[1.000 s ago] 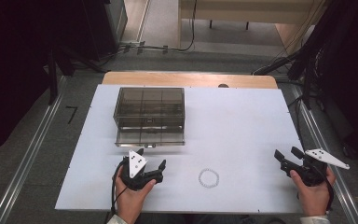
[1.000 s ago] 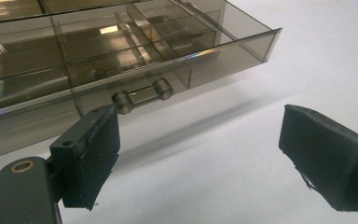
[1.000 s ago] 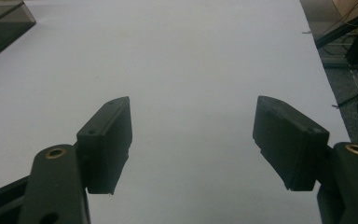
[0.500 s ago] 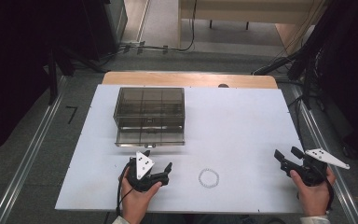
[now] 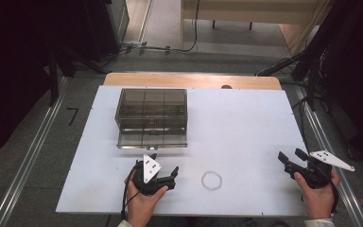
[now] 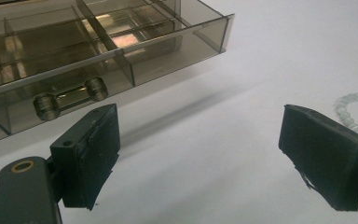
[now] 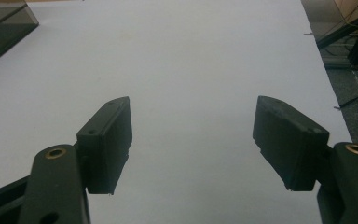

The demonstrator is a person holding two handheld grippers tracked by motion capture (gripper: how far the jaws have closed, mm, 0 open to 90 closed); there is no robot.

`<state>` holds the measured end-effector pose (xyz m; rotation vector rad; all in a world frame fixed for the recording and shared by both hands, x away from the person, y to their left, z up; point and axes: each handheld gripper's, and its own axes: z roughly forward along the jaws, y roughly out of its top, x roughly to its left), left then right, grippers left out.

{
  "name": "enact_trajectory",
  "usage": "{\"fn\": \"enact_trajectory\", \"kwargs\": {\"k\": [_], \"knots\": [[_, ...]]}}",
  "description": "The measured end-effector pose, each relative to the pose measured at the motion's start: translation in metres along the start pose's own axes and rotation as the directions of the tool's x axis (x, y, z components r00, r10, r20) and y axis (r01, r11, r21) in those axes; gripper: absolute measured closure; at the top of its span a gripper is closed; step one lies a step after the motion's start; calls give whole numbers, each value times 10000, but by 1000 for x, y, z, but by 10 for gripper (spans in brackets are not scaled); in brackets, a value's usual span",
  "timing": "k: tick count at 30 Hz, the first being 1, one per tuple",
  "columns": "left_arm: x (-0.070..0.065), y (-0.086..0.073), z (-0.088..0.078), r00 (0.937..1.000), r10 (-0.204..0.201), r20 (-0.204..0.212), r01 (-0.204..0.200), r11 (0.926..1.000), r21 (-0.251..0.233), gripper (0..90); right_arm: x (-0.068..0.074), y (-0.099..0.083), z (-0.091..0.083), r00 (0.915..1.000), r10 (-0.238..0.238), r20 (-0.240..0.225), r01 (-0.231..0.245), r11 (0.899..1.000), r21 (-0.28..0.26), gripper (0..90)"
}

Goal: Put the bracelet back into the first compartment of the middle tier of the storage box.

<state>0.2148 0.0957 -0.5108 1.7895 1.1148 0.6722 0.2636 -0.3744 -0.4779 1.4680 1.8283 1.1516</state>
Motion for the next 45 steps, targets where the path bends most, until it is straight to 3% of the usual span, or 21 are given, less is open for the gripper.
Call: {"fn": "enact_trajectory", "kwargs": {"k": [45], "knots": [[-34, 8, 17, 9925, 569, 1080, -631, 9965, 547, 173, 0, 1, 0, 10000, 73, -38, -73, 10000, -29, 269]]}}
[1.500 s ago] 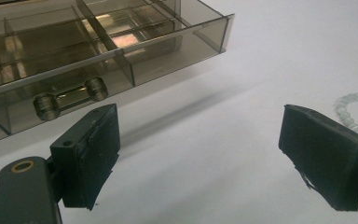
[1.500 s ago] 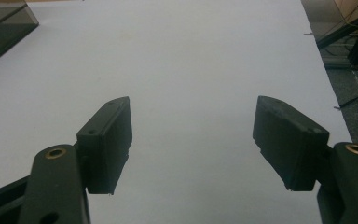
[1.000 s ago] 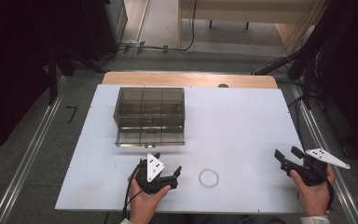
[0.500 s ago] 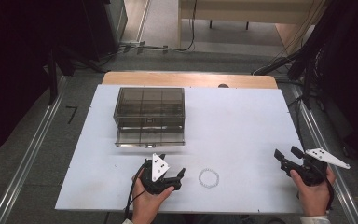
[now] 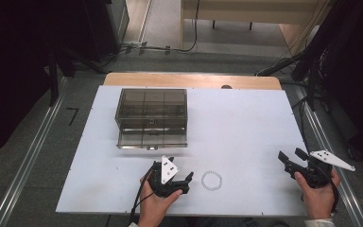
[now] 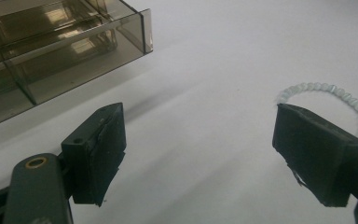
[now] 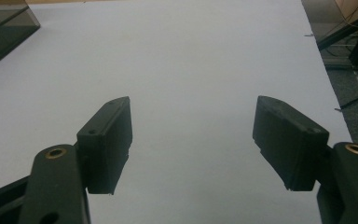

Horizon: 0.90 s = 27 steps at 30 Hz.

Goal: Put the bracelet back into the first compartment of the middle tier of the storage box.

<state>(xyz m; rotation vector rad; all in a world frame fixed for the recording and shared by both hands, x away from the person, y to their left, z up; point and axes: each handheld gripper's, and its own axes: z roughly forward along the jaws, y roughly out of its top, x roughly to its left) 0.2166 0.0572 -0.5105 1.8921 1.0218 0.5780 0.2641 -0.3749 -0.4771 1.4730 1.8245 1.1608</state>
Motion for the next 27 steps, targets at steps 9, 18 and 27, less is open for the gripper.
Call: {"fn": "enact_trajectory", "kwargs": {"k": [9, 18, 27], "knots": [[-8, 4, 8, 9997, 150, 182, -154, 9997, 172, 175, 0, 0, 0, 10000, -18, -14, 18, 10000, 9, 270], [-16, 7, 14, 9990, 263, 352, -276, 9989, 381, 194, 0, 0, 0, 10000, -9, -15, 9, 10000, 12, 270], [-24, 11, 22, 9974, 517, 501, -552, 9958, 727, 215, 0, 0, 0, 10000, 12, -27, -12, 10000, 10, 271]]}}
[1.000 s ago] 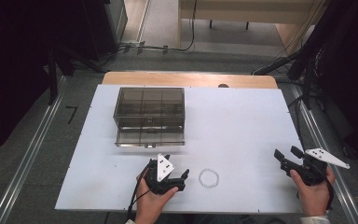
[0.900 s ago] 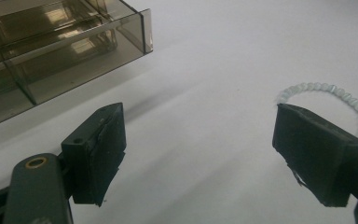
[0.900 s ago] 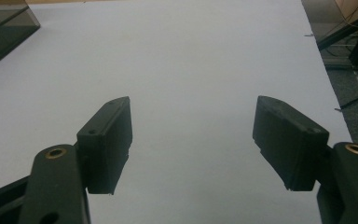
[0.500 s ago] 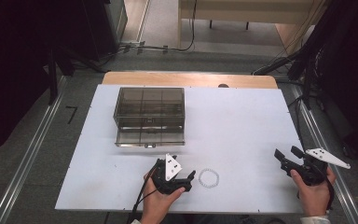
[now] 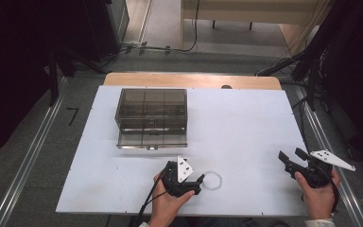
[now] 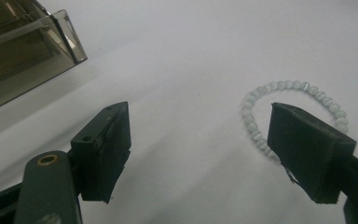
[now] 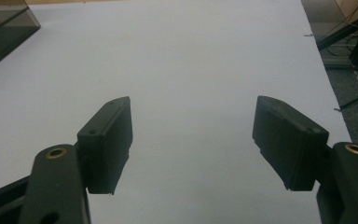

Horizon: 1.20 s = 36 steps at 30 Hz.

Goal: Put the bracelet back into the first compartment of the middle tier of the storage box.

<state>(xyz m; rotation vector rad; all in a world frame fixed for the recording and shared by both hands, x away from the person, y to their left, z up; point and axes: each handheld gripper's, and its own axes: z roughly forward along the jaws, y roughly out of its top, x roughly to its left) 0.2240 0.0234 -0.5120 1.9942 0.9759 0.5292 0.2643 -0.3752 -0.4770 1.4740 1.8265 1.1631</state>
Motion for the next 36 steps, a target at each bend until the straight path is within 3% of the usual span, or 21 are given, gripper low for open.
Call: {"fn": "enact_trajectory", "kwargs": {"k": [21, 26, 30, 36], "knots": [[-5, 7, 13, 9996, 184, 224, -202, 9963, 832, 222, 0, 0, 0, 10000, 9, -26, -9, 10000, 2, 271], [-8, 8, 16, 9983, 525, 267, -551, 9928, 1060, 274, 0, 0, 0, 10000, 10, -17, -10, 10000, 1, 272], [-8, 8, 16, 9983, 481, 322, -513, 9929, 1075, 297, 0, 0, 0, 10000, 1, -17, -1, 10000, 7, 274], [-11, 8, 16, 9949, 778, 644, -841, 9913, 1016, 423, 0, 0, 1, 10000, -1, -23, 1, 10000, 43, 277]]}}
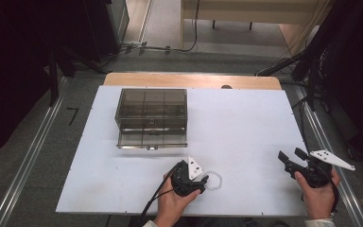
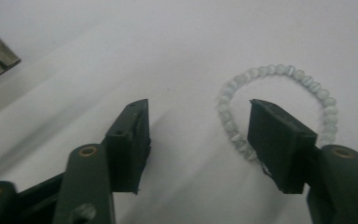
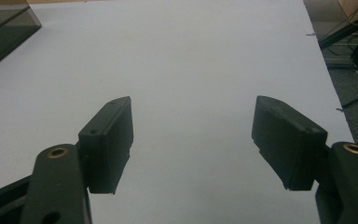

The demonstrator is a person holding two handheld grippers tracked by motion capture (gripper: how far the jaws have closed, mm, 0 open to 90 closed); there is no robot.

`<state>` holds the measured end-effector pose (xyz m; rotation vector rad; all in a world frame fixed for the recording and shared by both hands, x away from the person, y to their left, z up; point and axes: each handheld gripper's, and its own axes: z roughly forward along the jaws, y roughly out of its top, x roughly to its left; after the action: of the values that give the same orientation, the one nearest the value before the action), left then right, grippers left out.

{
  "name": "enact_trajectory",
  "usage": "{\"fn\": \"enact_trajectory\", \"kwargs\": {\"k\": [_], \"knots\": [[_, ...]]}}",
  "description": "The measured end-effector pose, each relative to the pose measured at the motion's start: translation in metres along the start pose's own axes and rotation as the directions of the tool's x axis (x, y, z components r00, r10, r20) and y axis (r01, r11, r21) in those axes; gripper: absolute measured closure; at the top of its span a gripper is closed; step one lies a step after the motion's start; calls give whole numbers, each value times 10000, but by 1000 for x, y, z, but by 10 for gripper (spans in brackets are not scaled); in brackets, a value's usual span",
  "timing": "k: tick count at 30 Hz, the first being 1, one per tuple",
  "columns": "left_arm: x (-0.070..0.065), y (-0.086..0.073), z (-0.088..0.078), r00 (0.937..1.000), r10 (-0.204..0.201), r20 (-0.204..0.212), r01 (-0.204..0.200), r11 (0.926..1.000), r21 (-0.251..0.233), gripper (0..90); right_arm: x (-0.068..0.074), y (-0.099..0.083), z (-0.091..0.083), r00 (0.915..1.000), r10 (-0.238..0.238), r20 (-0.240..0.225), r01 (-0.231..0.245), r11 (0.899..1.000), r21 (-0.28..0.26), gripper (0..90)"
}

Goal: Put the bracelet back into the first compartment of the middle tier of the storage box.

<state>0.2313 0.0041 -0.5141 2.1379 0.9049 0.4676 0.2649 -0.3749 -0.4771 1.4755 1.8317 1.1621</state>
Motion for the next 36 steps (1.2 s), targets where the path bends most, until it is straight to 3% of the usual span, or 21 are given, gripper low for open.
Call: {"fn": "enact_trajectory", "kwargs": {"k": [5, 8, 10, 14, 19, 31, 36], "knots": [[0, 0, 0, 9999, 51, 159, -50, 10000, -34, 467, 0, 0, 1, 10000, -7, -2, 7, 10000, 4, 279], [-4, -1, -1, 9996, 179, 235, -178, 9998, -78, 545, 1, 0, 1, 10000, -40, -23, 40, 10000, 9, 280], [-7, -1, -1, 9990, 304, 329, -299, 9995, -137, 648, 1, 0, 1, 10000, -5, 6, 5, 10000, 16, 281], [-7, -1, -1, 9985, 281, 473, -276, 9996, -108, 700, 1, 0, 1, 10000, -37, 26, 37, 10000, 28, 284], [-8, 0, -1, 9966, 267, 780, -258, 9996, -121, 863, 1, 0, 2, 10000, -81, 8, 81, 10000, 57, 295], [-7, -1, -1, 9957, 149, 915, -133, 9997, -181, 877, 2, 0, 2, 10000, -28, -40, 28, 10000, 42, 295], [0, -1, -2, 9906, -390, 1311, 431, 9986, -291, 879, 1, 0, 1, 10000, 45, -46, -44, 10000, 36, 295]]}}
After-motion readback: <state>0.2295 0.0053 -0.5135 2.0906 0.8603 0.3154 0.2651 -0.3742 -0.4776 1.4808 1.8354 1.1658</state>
